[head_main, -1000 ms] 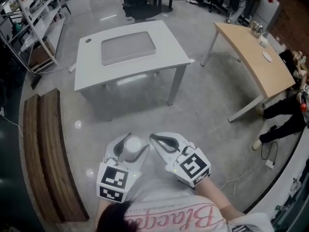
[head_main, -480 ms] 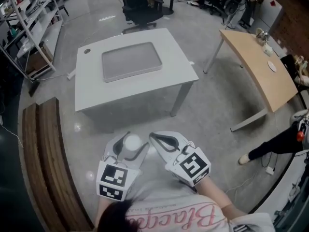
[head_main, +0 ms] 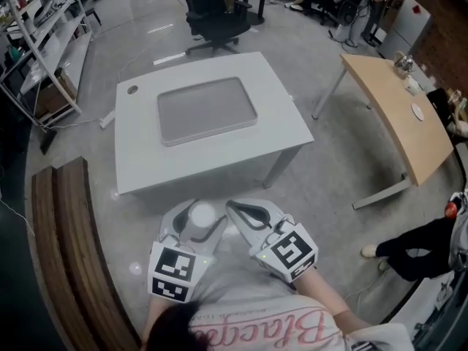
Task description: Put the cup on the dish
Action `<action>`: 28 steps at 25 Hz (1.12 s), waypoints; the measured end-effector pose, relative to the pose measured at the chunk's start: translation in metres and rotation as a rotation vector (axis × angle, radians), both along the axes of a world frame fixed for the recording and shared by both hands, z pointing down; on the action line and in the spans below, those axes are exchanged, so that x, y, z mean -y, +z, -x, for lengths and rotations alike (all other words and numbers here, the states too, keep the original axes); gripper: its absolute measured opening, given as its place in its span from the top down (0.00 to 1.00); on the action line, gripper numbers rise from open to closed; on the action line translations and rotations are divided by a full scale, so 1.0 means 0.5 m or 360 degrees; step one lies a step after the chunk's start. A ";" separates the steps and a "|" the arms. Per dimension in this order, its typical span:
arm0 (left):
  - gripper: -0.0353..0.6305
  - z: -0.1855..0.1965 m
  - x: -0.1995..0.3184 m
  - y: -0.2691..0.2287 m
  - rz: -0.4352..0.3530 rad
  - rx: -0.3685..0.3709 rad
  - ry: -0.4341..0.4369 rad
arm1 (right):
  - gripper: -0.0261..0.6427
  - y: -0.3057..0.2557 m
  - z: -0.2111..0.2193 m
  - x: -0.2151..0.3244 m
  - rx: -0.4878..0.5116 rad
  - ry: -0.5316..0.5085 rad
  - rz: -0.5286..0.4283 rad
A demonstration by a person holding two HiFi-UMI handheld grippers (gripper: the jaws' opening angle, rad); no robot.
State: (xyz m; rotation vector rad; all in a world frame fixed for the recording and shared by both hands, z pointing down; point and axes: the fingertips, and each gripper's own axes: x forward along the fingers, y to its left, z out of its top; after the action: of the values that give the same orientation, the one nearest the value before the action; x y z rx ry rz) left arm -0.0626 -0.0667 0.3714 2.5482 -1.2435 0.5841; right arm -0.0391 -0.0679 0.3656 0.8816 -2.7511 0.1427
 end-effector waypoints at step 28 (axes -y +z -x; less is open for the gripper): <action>0.56 0.031 0.227 0.022 -0.0045 -0.0032 -0.0029 | 0.96 0.032 0.025 0.211 0.0085 0.0066 0.0108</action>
State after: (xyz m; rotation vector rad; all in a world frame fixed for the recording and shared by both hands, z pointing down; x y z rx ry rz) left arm -0.0782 -0.1802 0.3822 2.5565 -1.2761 0.5391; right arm -0.0518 -0.1736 0.3819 0.9297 -2.7599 0.2696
